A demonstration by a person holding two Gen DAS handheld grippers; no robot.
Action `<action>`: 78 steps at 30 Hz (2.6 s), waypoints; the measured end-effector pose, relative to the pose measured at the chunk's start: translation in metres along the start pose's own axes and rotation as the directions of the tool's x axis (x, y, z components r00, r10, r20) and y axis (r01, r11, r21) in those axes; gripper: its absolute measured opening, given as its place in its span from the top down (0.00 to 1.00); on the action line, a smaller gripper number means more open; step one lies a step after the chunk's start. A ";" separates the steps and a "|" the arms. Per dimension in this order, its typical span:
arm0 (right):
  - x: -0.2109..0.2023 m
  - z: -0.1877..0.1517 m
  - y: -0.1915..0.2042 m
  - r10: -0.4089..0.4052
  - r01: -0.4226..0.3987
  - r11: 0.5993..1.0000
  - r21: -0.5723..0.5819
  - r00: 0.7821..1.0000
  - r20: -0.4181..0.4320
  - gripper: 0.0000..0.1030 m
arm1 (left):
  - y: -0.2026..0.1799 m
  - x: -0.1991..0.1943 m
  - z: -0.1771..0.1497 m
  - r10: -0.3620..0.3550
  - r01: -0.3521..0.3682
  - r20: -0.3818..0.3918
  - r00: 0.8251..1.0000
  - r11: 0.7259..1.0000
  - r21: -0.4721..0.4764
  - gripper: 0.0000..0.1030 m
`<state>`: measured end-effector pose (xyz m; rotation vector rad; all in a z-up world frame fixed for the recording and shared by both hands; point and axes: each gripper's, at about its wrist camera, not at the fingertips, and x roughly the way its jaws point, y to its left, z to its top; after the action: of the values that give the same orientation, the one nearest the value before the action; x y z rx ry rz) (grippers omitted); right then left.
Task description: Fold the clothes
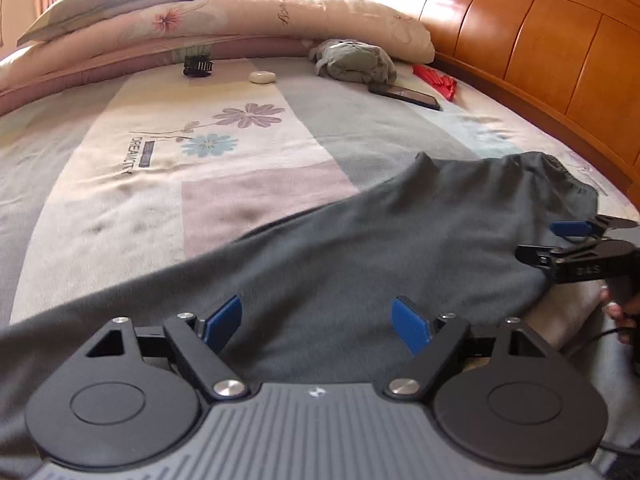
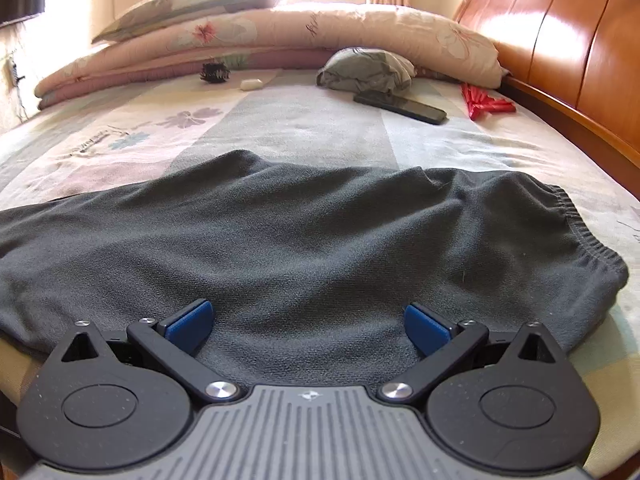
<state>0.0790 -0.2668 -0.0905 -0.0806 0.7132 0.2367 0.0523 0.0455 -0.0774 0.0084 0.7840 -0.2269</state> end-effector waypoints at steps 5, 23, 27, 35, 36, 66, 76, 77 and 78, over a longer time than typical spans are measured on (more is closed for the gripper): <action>-0.022 0.012 0.036 0.100 -0.093 0.990 -0.107 0.994 0.055 0.00 | 0.020 0.016 -0.004 0.044 -0.044 -0.008 0.999 0.994 -0.096 0.20; -0.020 0.014 0.063 0.233 -0.227 0.948 -0.221 0.972 -0.001 0.00 | 0.022 0.011 0.003 0.037 -0.037 0.000 0.999 0.991 -0.126 0.20; -0.006 0.047 -0.005 0.055 -0.042 0.990 -0.135 0.994 0.098 0.00 | 0.015 0.016 0.005 0.008 -0.007 0.004 1.000 0.993 -0.116 0.19; 0.069 0.047 -0.125 -0.103 0.102 0.995 0.018 0.995 0.014 0.00 | 0.019 0.024 0.002 0.009 -0.012 -0.019 1.000 0.992 -0.128 0.19; 0.068 0.046 -0.138 -0.080 0.078 0.995 0.067 0.996 0.027 0.00 | 0.020 0.025 0.003 0.012 -0.015 -0.022 1.000 0.992 -0.126 0.19; 0.028 0.079 -0.132 0.151 -0.157 0.985 0.065 0.984 0.090 0.00 | -0.027 0.025 0.079 -0.245 0.245 -0.006 0.969 0.968 -0.056 0.16; 0.074 0.069 -0.157 0.180 -0.180 0.983 0.031 0.984 0.011 0.00 | -0.121 0.151 0.135 -0.554 0.542 -0.089 0.828 0.831 -0.125 0.16; 0.074 0.069 -0.159 0.155 -0.155 0.988 0.021 0.988 0.011 0.00 | -0.129 0.167 0.135 -0.547 0.534 -0.105 0.830 0.835 -0.130 0.16; 0.075 0.068 -0.160 0.126 -0.126 0.992 0.012 0.992 0.011 0.01 | -0.133 0.181 0.134 -0.511 0.497 -0.111 0.853 0.858 -0.132 0.20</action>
<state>0.2159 -0.3979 -0.0899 -0.0223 0.7100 0.3537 0.2427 -0.1322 -0.0985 -0.2828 0.9307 -0.6960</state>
